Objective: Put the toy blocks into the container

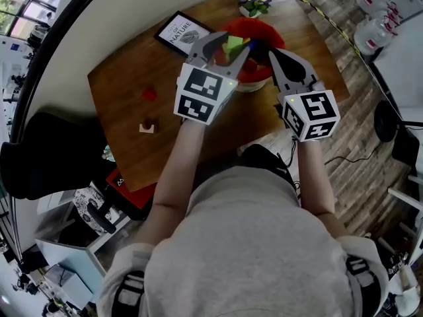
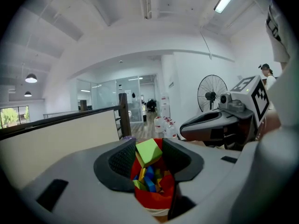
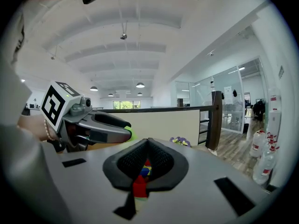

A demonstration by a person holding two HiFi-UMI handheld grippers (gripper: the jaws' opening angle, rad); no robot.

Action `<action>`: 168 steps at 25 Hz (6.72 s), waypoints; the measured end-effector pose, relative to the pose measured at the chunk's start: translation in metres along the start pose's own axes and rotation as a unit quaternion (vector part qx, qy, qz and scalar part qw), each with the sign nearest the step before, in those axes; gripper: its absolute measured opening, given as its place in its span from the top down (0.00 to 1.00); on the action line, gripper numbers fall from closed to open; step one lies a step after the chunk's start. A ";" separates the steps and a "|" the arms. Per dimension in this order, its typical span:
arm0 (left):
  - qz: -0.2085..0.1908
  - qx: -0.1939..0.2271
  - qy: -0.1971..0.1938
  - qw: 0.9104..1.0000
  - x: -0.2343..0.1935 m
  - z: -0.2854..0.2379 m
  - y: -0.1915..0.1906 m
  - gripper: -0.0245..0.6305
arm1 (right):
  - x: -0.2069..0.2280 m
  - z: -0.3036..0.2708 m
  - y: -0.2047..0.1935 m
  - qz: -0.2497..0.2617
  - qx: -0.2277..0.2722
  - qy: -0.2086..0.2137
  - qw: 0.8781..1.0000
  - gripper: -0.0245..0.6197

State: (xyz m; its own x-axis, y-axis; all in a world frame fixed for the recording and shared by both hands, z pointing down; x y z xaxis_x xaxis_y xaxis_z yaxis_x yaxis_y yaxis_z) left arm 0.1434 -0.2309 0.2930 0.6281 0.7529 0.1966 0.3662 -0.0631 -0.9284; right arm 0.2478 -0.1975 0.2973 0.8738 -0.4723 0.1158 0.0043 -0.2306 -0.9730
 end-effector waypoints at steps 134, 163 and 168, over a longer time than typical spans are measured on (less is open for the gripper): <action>0.248 -0.252 0.159 0.922 -0.046 0.239 -0.350 0.49 | -0.288 -0.118 -0.199 0.016 -0.275 0.262 0.925 0.95; 0.142 -0.149 0.095 0.974 -0.057 0.193 -0.210 0.49 | -0.208 -0.091 -0.102 0.007 -0.156 0.159 0.975 0.95; 0.110 -0.125 0.072 0.983 -0.058 0.172 -0.178 0.49 | -0.190 -0.082 -0.077 0.008 -0.122 0.134 0.983 0.95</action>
State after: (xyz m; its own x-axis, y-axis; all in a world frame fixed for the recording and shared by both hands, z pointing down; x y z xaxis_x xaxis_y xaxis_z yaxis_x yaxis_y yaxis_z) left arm -0.0760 -0.1506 0.3931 0.7955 0.6032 0.0582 0.3563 -0.3878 -0.8501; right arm 0.0417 -0.1600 0.3664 0.7136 -0.6768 0.1810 -0.1534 -0.4030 -0.9023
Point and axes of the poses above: the fingertips, and each gripper's own axes: z backward along the fingers, x to its right, y out of its top, the point moved 4 cm from there along z, backward along the fingers, and after that the axes turned 6 degrees about -z, right-handed, at the moved point
